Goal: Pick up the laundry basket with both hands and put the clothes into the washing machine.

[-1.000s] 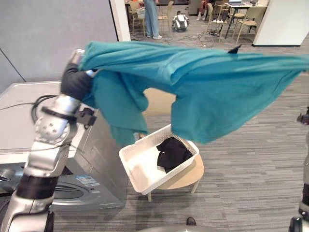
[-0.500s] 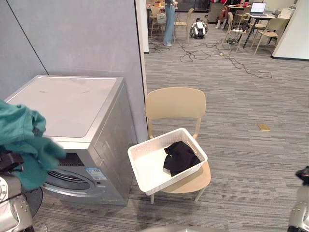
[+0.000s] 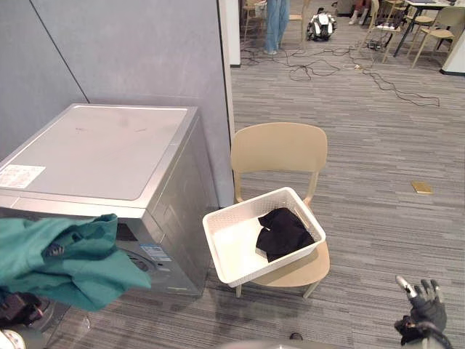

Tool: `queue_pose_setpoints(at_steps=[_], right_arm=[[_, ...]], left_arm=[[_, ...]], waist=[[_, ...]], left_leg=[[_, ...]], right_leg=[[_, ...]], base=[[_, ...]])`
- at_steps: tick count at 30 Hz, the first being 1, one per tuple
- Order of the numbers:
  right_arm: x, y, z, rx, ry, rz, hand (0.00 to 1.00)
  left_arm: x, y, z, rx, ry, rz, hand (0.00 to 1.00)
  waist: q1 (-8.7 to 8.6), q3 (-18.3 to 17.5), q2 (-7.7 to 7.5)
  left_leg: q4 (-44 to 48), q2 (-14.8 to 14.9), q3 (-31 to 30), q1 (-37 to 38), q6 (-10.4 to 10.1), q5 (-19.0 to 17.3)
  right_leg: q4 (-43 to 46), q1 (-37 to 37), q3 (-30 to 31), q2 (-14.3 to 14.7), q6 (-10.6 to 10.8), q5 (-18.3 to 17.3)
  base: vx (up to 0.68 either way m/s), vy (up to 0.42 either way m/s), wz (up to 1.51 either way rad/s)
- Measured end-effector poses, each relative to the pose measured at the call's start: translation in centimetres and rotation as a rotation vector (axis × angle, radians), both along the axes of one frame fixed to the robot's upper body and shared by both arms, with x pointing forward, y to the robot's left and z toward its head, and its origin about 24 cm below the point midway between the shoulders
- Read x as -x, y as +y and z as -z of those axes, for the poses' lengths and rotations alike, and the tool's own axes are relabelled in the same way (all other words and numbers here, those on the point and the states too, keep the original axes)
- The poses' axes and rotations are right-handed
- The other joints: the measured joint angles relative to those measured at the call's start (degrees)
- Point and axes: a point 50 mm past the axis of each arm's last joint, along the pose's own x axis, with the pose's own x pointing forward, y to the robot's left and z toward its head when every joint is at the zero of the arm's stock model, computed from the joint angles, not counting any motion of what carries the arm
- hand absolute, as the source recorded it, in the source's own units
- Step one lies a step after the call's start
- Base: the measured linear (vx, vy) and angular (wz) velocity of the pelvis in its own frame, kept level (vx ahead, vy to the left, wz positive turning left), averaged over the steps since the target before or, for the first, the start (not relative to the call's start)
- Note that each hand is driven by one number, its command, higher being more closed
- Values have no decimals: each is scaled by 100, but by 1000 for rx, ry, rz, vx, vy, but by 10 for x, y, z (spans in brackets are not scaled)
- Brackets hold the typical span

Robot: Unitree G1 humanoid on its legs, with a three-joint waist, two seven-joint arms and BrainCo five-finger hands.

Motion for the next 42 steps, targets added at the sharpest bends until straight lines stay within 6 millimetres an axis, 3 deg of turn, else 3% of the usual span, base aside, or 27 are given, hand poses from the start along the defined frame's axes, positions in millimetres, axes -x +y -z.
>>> queue_pose_setpoints(at_steps=[4, 7, 9, 13, 16, 19, 23, 28, 34, 38, 42], right_arm=[[11, 19, 13, -57, 60, 18, 0], [16, 27, 26, -112, 106, 30, 0], [23, 37, 47, -189, 182, 46, 0], [48, 69, 92, -396, 378, 94, 0], [66, 84, 108, -507, 476, 172, 0], [81, 93, 116, -557, 554, 191, 0], [81, 95, 120, -586, 589, 178, 0], [48, 91, 119, -542, 582, 17, 0], [29, 90, 117, -466, 611, -163, 0], [13, 86, 114, -386, 634, -287, 0], [-8, 80, 108, -324, 602, -348, 0]], left_arm=[[13, -19, 37, 174, 73, 0, 100], [22, -24, 81, 367, 141, -50, 100], [25, -36, 124, 537, 256, -72, 100], [32, -84, 202, 870, 531, -32, 100], [39, -120, 234, 1052, 682, 3, 100], [44, -136, 245, 1110, 777, 53, 100], [48, -136, 249, 1098, 886, 114, 100], [42, -141, 251, 1044, 1006, 251, 100], [36, -143, 252, 1019, 1037, 320, 100], [30, -142, 251, 998, 1021, 341, 100], [28, -152, 251, 1036, 985, 334, 100]], waist=[[12, 88, -36], [3, 91, -46], [12, 89, -61], [11, 88, -77], [-5, 76, -48], [-16, 74, -38], [-32, 79, -28], [-27, 114, 8], [-35, 291, -8], [-130, 531, 60], [-41, 769, 246]], left_leg=[[457, 80, 11, -26, 41, -357], [532, 106, 13, -29, 57, -410], [620, 137, 30, -29, 25, -451], [562, 161, 91, -6, 32, -461], [358, 151, 186, 110, -4, -411], [122, 146, 285, 312, -38, -347], [19, 142, 350, 398, -56, -336], [15, 65, 508, 488, -56, -336], [81, 65, 476, 476, -54, -337], [406, 85, 9, 108, -56, -337], [547, 87, -562, -379, -136, -137]], right_leg=[[74, 187, -146, 10, 19, -161], [263, 161, -251, -7, 24, -281], [367, 151, -327, -25, 24, -313], [437, 103, -328, -35, 47, -351], [381, 96, -253, -25, 52, -345], [227, 176, -166, 35, 54, -315], [106, 177, -79, 67, 59, -274], [4, 166, 131, 34, 87, -190], [2, 188, 141, 39, 64, -151], [7, 314, -310, 20, 42, -156], [400, 128, -921, -33, -34, -360]], base=[[0, 0, 0], [15, 7, 6], [0, 0, 0], [36, -2, -2], [50, 1, -13], [99, 9, -16], [69, 10, -14], [19, 18, -19], [-53, -13, -1], [-99, -42, 55], [-136, -65, 75]])
